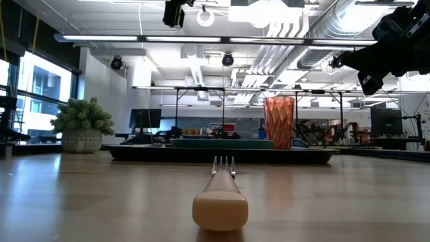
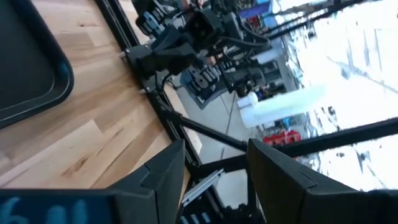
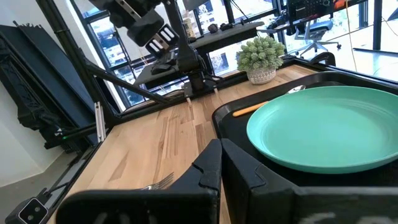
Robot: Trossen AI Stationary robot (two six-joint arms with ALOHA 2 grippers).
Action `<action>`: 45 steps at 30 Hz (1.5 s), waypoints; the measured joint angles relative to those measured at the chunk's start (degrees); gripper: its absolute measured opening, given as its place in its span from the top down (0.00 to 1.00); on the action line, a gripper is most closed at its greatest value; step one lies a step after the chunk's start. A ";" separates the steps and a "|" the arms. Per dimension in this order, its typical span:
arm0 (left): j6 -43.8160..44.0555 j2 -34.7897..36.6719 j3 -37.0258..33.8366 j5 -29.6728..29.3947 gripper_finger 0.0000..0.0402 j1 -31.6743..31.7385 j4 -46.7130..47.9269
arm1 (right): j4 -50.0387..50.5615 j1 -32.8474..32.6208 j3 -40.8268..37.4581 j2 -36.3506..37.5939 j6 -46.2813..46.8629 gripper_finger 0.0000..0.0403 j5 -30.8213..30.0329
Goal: Pick and place plate/cup/fork/spoon on tray
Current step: Put the pink fork on the black tray to the right of the yellow spoon
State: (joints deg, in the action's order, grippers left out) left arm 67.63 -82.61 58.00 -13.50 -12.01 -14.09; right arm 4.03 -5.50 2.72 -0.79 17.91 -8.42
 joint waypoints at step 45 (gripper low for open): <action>16.05 -5.31 27.77 -11.38 0.60 -6.60 40.70 | -0.04 0.00 0.02 -0.01 0.00 1.00 -0.47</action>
State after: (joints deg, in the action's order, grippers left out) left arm 83.68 -87.92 85.77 -24.88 -18.61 26.62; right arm 3.99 -5.50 2.74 -0.80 17.91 -8.88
